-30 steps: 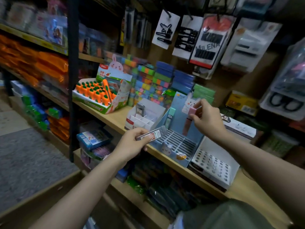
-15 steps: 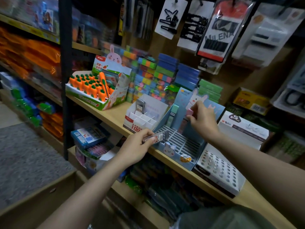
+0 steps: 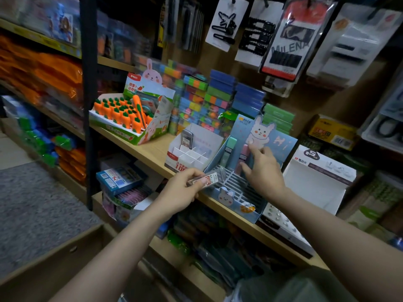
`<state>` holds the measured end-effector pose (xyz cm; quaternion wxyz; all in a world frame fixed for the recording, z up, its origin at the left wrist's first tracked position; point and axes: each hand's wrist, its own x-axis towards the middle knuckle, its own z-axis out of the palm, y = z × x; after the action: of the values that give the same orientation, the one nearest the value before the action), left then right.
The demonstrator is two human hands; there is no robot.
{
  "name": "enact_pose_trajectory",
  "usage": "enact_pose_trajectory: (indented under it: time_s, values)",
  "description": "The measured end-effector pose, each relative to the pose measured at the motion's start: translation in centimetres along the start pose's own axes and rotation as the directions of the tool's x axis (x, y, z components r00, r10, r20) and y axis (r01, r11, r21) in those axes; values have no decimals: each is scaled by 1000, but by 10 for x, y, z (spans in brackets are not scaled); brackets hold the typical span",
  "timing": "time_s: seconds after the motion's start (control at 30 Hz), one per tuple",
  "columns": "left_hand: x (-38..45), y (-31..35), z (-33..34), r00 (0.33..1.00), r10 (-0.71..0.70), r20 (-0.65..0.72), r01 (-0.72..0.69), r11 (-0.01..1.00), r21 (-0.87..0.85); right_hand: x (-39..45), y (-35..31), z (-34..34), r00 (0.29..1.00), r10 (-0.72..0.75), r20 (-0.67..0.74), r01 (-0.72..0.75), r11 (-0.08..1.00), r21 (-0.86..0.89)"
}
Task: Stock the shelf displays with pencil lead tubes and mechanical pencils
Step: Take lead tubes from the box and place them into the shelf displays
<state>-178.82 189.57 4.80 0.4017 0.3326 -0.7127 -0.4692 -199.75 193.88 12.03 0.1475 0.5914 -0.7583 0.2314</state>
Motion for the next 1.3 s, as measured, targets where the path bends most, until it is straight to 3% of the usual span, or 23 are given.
enact_pose_trajectory:
  time_s: [0.1, 0.17, 0.27, 0.37, 0.47, 0.53, 0.6, 0.67, 0.77, 0.87, 0.93, 1.07, 1.3]
  values:
    - [1, -3, -6, 999, -41, -3, 41, 990, -137, -3, -10, -5, 999, -18, -26, 24, 973, 228]
    - [2, -4, -10, 999, -37, -38, 28, 981, -192, -4, -25, -12, 998, -59, 32, 42, 921, 388]
    - [2, -3, -15, 994, -15, -112, -8, 979, -203, -8, -49, -18, 940, -248, 233, 128, 891, 435]
    - [1, -2, -21, 982, 1, -189, -49, 966, -254, -9, -67, -17, 900, -341, 272, 185, 863, 470]
    - [3, 0, -24, 956, -80, -283, -40, 917, -396, -10, -75, -15, 929, -243, 280, 38, 814, 579]
    - [3, 3, -27, 937, -154, -312, -28, 860, -510, -11, -78, -14, 929, -156, 337, -145, 684, 715]
    - [3, 5, -29, 940, -172, -295, -11, 848, -529, -7, -80, -17, 933, -113, 342, -210, 600, 772]
    - [5, 5, -30, 940, -160, -303, 17, 905, -426, 5, -82, -21, 956, -63, 286, -184, 630, 755]
    - [10, 0, -37, 899, -132, -418, 66, 983, -169, 36, -85, -27, 990, -11, 139, -86, 737, 670]
    - [19, -10, -47, 871, -131, -472, 126, 991, -44, 63, -92, -25, 995, -91, -31, 95, 886, 453]
    - [26, -13, -50, 877, -141, -460, 151, 988, -14, 74, -99, -19, 978, -179, -106, 204, 928, 312]
    - [40, -15, -48, 910, -117, -398, 121, 993, -14, 93, -110, -4, 946, -309, -96, 321, 933, 163]
    - [50, -16, -46, 929, -66, -365, 57, 998, -36, 114, -110, 23, 952, -305, -1, 304, 951, 61]
